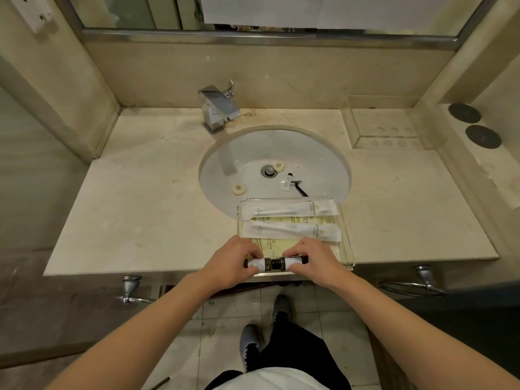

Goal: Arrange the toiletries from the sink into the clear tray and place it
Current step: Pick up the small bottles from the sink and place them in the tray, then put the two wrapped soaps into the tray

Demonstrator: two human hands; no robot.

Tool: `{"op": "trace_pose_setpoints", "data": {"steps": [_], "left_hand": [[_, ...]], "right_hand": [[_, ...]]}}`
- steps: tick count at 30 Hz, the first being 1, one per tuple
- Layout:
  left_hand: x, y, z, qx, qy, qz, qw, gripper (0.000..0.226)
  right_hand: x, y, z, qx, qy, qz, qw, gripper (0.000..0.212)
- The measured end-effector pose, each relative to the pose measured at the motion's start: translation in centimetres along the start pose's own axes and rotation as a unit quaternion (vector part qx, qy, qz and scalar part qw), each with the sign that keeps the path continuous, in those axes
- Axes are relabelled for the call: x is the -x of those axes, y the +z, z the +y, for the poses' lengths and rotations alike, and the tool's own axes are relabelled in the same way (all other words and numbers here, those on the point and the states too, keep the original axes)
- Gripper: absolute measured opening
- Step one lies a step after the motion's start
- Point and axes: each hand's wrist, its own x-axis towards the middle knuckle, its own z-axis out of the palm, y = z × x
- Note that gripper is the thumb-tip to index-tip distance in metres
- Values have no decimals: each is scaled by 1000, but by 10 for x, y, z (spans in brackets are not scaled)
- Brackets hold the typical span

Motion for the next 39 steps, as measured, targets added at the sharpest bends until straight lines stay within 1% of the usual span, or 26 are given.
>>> {"op": "trace_pose_setpoints", "data": {"steps": [2,4,6,7,9,12,14,17,27,39], "left_hand": [[0,0,0,8,-5,-1,1000,29],[0,-1,0,28,-13,-5,999,36],[0,-4,1,52,-26,2,998,42],[0,-5,2,66,-34,15,997,42],[-2,-8,3,96,-56,57,992,35],[-6,-13,0,112,-76,110,985,24],[-8,-17,-2,117,-87,122,982,20],[-11,-21,-7,129,-109,129,977,18],[-33,-36,-21,133,-161,157,965,16],[-98,-58,-38,143,-217,181,948,15]], "right_hand": [[0,0,0,5,2,0,1000,33],[1,1,2,-3,8,0,1000,33],[1,-1,3,-38,17,13,999,30],[1,-2,4,-68,25,25,997,25],[-1,-8,4,-113,44,65,991,14],[-7,-16,6,-143,77,137,977,16],[-10,-22,6,-158,95,169,968,18],[-14,-27,9,-163,111,195,961,18],[-29,-36,15,-158,136,217,954,17],[-84,-73,19,-124,122,245,954,18]]}}
